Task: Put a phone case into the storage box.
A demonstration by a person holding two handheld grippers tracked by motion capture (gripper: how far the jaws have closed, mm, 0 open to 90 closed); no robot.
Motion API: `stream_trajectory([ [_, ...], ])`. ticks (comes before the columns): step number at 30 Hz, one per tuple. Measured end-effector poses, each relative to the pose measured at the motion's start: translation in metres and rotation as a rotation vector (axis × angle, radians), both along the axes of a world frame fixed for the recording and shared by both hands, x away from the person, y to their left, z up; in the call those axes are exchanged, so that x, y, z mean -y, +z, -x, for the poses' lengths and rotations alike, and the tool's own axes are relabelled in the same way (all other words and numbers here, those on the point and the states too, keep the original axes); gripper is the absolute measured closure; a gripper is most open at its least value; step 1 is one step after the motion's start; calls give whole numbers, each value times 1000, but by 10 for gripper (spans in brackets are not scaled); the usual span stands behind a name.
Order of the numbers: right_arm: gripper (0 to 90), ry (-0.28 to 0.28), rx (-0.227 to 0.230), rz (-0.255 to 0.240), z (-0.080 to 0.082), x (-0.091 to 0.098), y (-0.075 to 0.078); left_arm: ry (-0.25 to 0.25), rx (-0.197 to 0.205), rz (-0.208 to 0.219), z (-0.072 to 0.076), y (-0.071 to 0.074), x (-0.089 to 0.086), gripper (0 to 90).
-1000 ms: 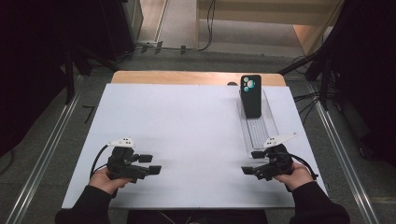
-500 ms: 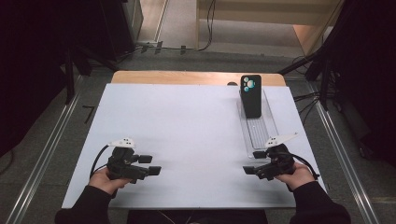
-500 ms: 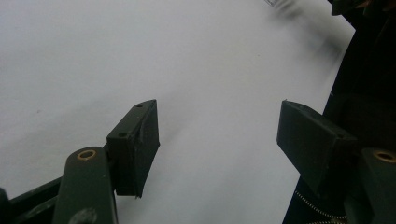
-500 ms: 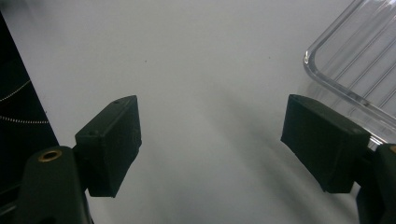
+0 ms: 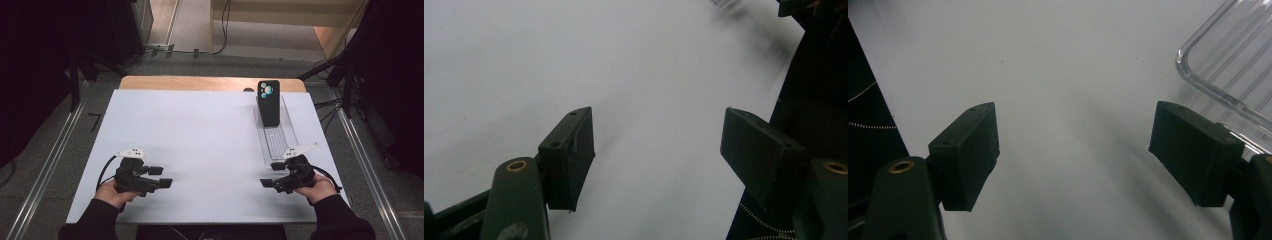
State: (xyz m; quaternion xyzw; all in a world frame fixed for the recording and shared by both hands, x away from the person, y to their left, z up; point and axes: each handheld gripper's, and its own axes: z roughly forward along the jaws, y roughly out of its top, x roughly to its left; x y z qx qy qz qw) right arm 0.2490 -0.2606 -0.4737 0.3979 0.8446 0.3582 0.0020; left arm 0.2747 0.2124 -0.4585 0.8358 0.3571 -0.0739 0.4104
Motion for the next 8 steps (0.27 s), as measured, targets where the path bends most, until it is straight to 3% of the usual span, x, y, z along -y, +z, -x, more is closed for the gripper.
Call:
stream_trajectory([
  [8,179,0,-7,-3,0,1,-1,-4,-1,-6,0,1,1,302],
])
